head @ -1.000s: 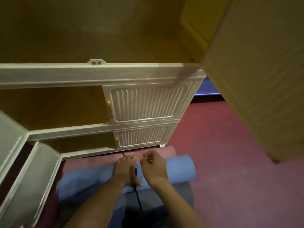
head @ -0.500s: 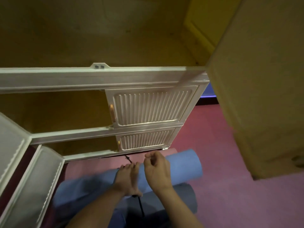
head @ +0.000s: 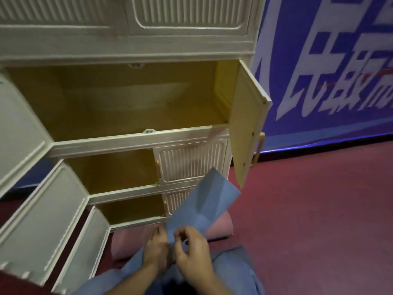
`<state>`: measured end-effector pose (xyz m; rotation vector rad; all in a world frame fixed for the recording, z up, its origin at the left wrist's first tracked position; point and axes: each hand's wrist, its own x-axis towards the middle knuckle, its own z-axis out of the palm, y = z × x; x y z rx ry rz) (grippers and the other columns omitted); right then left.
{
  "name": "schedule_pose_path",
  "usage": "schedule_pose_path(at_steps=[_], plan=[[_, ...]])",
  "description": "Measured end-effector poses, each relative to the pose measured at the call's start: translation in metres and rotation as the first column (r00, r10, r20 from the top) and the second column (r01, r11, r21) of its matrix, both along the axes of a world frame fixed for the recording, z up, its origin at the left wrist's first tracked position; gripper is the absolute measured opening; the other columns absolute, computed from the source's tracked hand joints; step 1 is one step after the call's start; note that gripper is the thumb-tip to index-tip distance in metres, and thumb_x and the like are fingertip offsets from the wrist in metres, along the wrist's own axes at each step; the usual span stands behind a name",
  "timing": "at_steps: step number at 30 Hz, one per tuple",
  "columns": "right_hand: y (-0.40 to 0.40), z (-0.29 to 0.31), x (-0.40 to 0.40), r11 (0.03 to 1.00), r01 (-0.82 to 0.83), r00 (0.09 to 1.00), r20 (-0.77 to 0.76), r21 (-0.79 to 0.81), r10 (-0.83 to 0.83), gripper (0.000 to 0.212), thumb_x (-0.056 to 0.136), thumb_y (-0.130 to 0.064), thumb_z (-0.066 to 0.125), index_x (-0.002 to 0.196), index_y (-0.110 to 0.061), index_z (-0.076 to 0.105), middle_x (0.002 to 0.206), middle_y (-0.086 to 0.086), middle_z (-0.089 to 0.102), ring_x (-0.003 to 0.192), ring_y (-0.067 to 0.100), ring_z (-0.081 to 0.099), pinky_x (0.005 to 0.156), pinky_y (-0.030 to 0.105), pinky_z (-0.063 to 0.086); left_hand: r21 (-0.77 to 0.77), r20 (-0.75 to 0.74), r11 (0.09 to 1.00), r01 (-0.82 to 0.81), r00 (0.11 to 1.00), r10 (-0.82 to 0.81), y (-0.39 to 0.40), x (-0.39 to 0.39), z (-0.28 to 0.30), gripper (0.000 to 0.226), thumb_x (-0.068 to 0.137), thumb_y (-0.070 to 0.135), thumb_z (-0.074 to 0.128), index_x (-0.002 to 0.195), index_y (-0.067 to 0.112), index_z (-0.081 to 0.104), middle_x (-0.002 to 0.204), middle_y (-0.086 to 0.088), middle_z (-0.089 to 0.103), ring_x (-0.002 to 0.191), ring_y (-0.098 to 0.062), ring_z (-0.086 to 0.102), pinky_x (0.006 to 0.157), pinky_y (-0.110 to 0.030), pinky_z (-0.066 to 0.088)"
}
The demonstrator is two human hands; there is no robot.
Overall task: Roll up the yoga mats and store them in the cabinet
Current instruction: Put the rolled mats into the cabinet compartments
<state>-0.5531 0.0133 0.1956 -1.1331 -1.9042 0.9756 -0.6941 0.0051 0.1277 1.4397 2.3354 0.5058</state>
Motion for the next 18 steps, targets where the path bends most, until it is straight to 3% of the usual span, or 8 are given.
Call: schedule_pose_path(at_steps=[2, 4, 6, 8, 10, 14, 18], plan=[[-0.005, 0.013, 0.008, 1.0, 0.013, 1.0, -0.007, 0.013, -0.013, 0.014, 0.085, -0.03, 0.054, 0.09, -0.025, 0.066, 0.089, -0.014, 0.067, 0.084, 0.001, 0.064, 0.076, 0.017, 0.048, -0.062, 0.081, 0.988, -0.142, 0.986, 0.147, -0.007, 0.011, 0.031, 0.106, 0.063, 0.075, 0.044, 0.148, 0.012, 0.037, 0.137, -0.013, 0.059, 0.124, -0.036, 0.059, 0.095, -0.039, 0.046], [-0.01, 0.024, 0.016, 0.999, -0.006, 1.0, 0.023, 0.035, 0.006, 0.012, 0.085, -0.029, 0.054, 0.091, -0.025, 0.065, 0.089, -0.013, 0.066, 0.083, 0.003, 0.061, 0.074, 0.017, 0.045, -0.089, 0.153, 0.94, -0.33, 0.928, 0.34, -0.008, 0.007, 0.047, 0.103, 0.056, 0.069, 0.064, 0.143, 0.02, 0.041, 0.13, -0.007, 0.064, 0.116, -0.032, 0.064, 0.089, -0.036, 0.05], [-0.014, 0.035, 0.023, 0.995, -0.058, 0.996, 0.076, 0.079, 0.052, 0.011, 0.086, -0.028, 0.054, 0.091, -0.024, 0.063, 0.089, -0.011, 0.065, 0.084, 0.008, 0.059, 0.074, 0.024, 0.045, -0.097, 0.165, 0.887, -0.451, 0.872, 0.461, -0.006, -0.011, 0.059, 0.108, 0.035, 0.077, 0.068, 0.131, 0.03, 0.051, 0.121, 0.004, 0.068, 0.107, -0.021, 0.067, 0.089, -0.035, 0.053], [-0.012, 0.049, 0.033, 0.982, -0.128, 0.981, 0.16, 0.14, 0.105, 0.01, 0.085, -0.025, 0.054, 0.091, -0.022, 0.062, 0.09, -0.006, 0.064, 0.087, 0.014, 0.058, 0.076, 0.031, 0.046, -0.071, 0.15, 0.897, -0.437, 0.884, 0.443, -0.004, -0.022, 0.083, 0.119, 0.016, 0.076, 0.079, 0.124, 0.034, 0.054, 0.116, 0.008, 0.068, 0.102, -0.019, 0.068, 0.086, -0.033, 0.054], [-0.003, 0.067, 0.042, 0.951, -0.195, 0.956, 0.265, 0.241, 0.129, 0.017, 0.081, -0.019, 0.053, 0.093, -0.019, 0.064, 0.092, -0.001, 0.065, 0.09, 0.022, 0.059, 0.078, 0.038, 0.049, 0.013, 0.11, 0.922, -0.388, 0.917, 0.384, -0.013, -0.021, 0.125, 0.121, 0.02, 0.076, 0.085, 0.127, 0.032, 0.05, 0.116, 0.005, 0.067, 0.103, -0.025, 0.067, 0.083, -0.033, 0.052], [0.017, 0.124, 0.039, 0.863, -0.304, 0.882, 0.461, 0.403, 0.095, 0.037, 0.079, -0.026, 0.04, 0.107, -0.018, 0.063, 0.105, 0.003, 0.062, 0.101, 0.031, 0.058, 0.084, 0.043, 0.048, 0.162, -0.023, 0.951, -0.265, 0.962, 0.272, -0.016, -0.021, 0.2, 0.116, 0.033, 0.077, 0.086, 0.126, 0.026, 0.041, 0.124, 0.0, 0.064, 0.109, -0.03, 0.065, 0.081, -0.038, 0.053], [0.04, 0.178, 0.014, 0.709, -0.47, 0.761, 0.648, 0.525, 0.024, 0.052, 0.078, -0.01, 0.064, 0.127, -0.02, 0.05, 0.132, 0.003, 0.05, 0.125, 0.029, 0.046, 0.104, 0.043, 0.04, 0.082, -0.164, 0.969, -0.231, 0.956, 0.242, -0.006, -0.027, 0.258, 0.116, 0.026, 0.084, 0.078, 0.124, 0.033, 0.043, 0.117, 0.008, 0.067, 0.104, -0.023, 0.069, 0.082, -0.033, 0.057]])
